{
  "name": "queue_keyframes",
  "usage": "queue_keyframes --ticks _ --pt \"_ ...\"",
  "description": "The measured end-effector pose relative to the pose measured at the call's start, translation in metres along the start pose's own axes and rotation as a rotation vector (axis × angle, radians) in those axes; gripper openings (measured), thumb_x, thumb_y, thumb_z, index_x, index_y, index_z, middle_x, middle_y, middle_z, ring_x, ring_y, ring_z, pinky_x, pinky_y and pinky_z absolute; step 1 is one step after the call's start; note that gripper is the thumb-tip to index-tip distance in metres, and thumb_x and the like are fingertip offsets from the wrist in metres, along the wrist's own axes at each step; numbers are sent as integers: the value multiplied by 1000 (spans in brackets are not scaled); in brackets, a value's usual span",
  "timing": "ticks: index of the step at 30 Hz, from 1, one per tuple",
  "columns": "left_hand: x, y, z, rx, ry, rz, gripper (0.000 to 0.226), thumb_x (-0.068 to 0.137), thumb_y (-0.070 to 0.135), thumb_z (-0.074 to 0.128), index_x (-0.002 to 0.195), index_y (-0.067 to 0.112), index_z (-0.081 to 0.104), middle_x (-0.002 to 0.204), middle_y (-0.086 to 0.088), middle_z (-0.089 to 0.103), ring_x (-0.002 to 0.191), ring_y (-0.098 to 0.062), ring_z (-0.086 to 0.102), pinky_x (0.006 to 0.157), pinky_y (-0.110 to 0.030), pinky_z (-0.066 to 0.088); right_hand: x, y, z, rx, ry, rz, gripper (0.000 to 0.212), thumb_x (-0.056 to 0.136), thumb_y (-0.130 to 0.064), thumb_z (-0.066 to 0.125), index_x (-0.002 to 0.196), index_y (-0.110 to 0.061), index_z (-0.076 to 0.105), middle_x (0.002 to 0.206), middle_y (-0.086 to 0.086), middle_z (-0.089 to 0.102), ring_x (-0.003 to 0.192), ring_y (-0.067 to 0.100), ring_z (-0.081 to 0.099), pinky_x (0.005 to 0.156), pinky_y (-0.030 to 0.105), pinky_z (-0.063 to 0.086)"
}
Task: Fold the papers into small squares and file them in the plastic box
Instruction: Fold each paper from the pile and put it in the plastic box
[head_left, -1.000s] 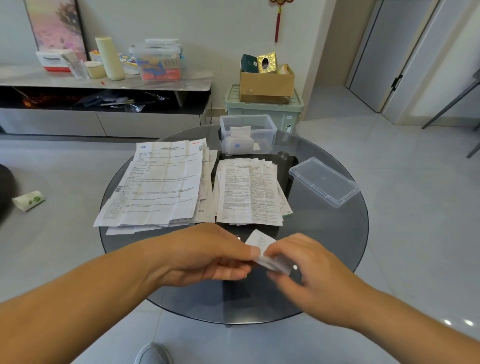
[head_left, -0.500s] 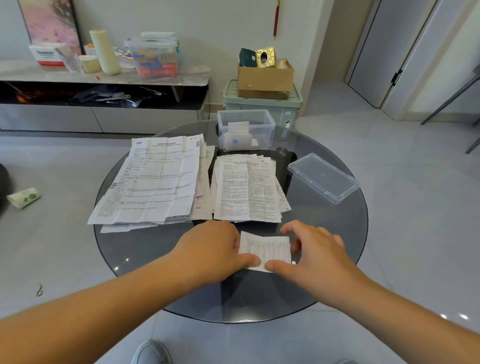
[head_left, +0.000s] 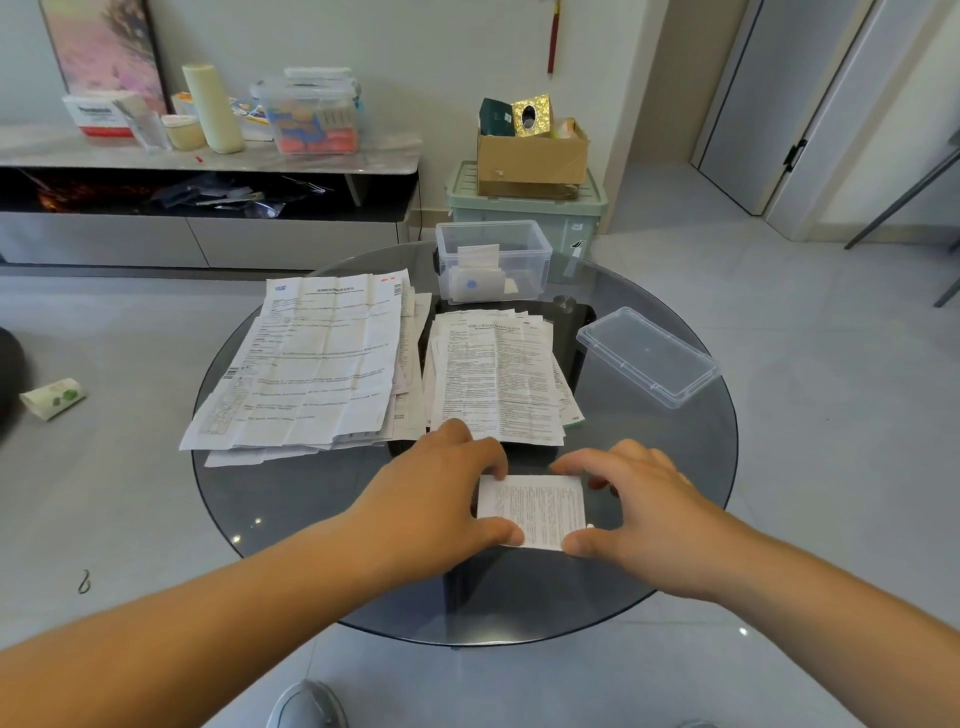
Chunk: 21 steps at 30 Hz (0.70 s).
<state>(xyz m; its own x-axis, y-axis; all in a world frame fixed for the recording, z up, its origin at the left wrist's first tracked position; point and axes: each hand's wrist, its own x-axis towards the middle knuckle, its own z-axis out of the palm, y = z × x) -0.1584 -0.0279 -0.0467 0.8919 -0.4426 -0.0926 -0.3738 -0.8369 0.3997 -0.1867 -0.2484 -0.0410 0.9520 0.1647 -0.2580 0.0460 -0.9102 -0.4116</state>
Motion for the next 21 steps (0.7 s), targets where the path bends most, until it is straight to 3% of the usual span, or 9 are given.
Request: queue_keyframes --ticks 3,6,10,14,18,21 --pt "0 0 1 -32 -14 80 61 78 63 72 130 41 49 123 17 46 115 -5 41 97 -22 42 1 6 4 1 -4 -69 62 85 -51 71 139 -53 40 116 -16 38 122 12 33 108 35 37" --pt "2 4 2 -50 -65 101 67 77 61 76 134 40 47 125 17 47 117 -4 42 100 -23 42 1 9 7 -22 13 -118 69 86 -56 66 145 -53 31 116 -18 34 123 12 32 109 35 37" --pt "6 14 -1 -25 -134 38 66 71 61 80 126 37 51 110 16 50 102 -6 48 83 -21 47 1 8 12 39 34 -213 61 87 -55 67 140 -52 38 115 -21 35 120 6 35 105 32 39" --pt "8 19 -6 -21 -161 -44 52 67 61 84 98 34 51 93 15 55 83 -4 53 60 -18 38 3 6 16 62 64 -229 58 87 -52 68 139 -47 44 115 -22 38 117 4 39 104 32 42" --pt "6 20 -8 -18 -163 -19 46 69 60 83 81 34 46 87 14 55 78 -4 52 57 -18 35 4 4 16 67 79 -212 59 86 -53 68 139 -45 45 116 -20 38 117 4 39 105 32 42" --pt "6 17 -10 -212 -118 -42 34 81 48 77 93 34 48 88 11 61 76 -3 59 60 -18 43 5 3 16 71 69 -195 63 84 -56 70 140 -46 44 117 -21 39 117 3 40 105 32 42"
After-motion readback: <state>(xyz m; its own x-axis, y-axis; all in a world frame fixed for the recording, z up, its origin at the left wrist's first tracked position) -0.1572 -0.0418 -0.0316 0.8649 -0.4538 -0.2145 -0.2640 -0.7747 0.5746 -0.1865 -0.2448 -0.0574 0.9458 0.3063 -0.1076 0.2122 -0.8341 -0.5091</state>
